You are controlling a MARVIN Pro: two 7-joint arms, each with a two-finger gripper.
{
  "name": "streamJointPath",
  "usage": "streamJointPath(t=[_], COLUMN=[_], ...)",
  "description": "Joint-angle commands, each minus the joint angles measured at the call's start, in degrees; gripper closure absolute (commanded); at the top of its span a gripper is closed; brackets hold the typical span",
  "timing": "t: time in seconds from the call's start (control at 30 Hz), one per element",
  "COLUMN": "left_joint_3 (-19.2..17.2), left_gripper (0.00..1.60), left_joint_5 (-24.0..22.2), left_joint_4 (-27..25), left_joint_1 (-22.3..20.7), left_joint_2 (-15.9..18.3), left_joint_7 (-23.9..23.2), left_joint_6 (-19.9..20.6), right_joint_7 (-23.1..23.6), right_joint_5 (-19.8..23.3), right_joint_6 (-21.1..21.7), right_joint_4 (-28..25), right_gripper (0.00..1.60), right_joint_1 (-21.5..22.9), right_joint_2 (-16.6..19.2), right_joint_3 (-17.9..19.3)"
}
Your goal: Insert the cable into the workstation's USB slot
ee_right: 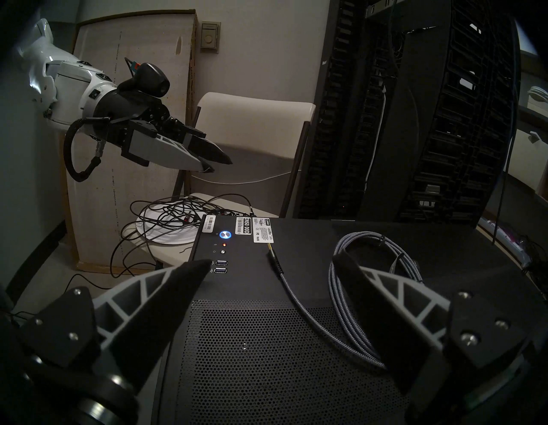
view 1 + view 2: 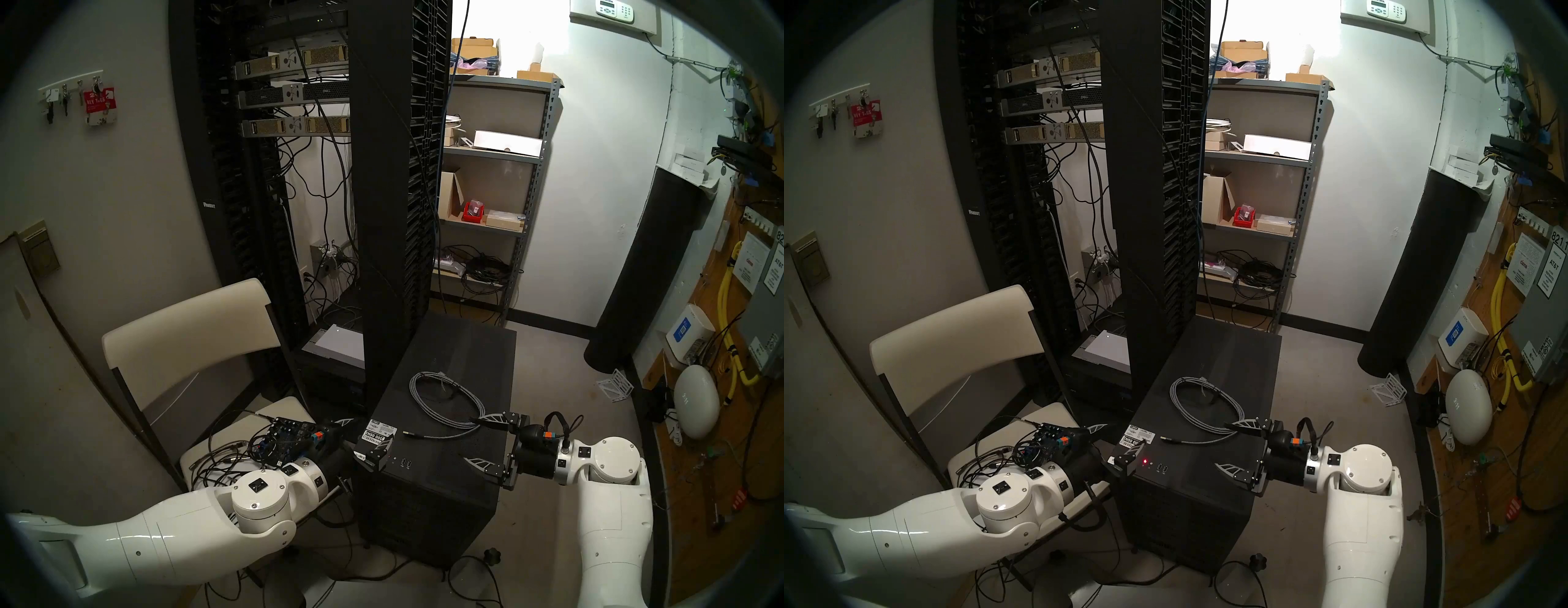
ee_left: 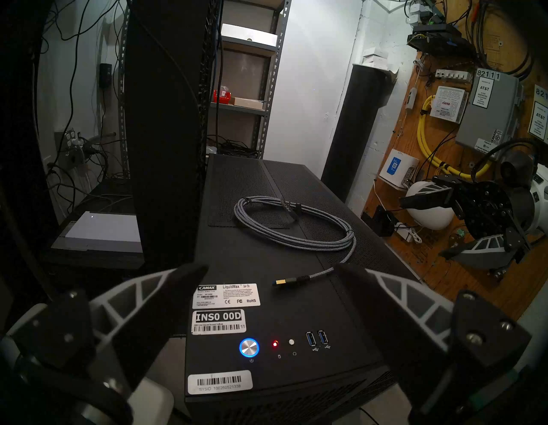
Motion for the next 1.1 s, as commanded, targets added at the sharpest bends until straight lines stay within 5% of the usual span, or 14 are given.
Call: streamJointPath(t=[0.0,0.53,1.07], left_joint_3=[-0.3,-0.2,-0.2], left_gripper=[0.00,0.00,0.00], left_joint_5=[-0.1,-0.1,-0.1], left_joint_4=[-0.6,-0.5,-0.5], left_joint_1=[-0.2,-0.2,-0.2], left_joint_2=[0.0,0.0,0.0], left_joint_7=[0.0,0.0,0.0], left_joint_6=[-0.1,-0.2,-0.2], right_joint_7=[-3.5,-8.3,-2.4], right_joint_5=[-1.9,-13.1,-13.0], right_joint_6=[-0.5,-1.9,-1.1], right_joint_4=[1.8,6.5,12.3], right_gripper=[0.00,0.00,0.00], right_joint_1=[1.0,5.8,13.1], right_joint_2=[-1.2,1.4,2.7], right_joint_3=[-0.1,-4.0,-6.9])
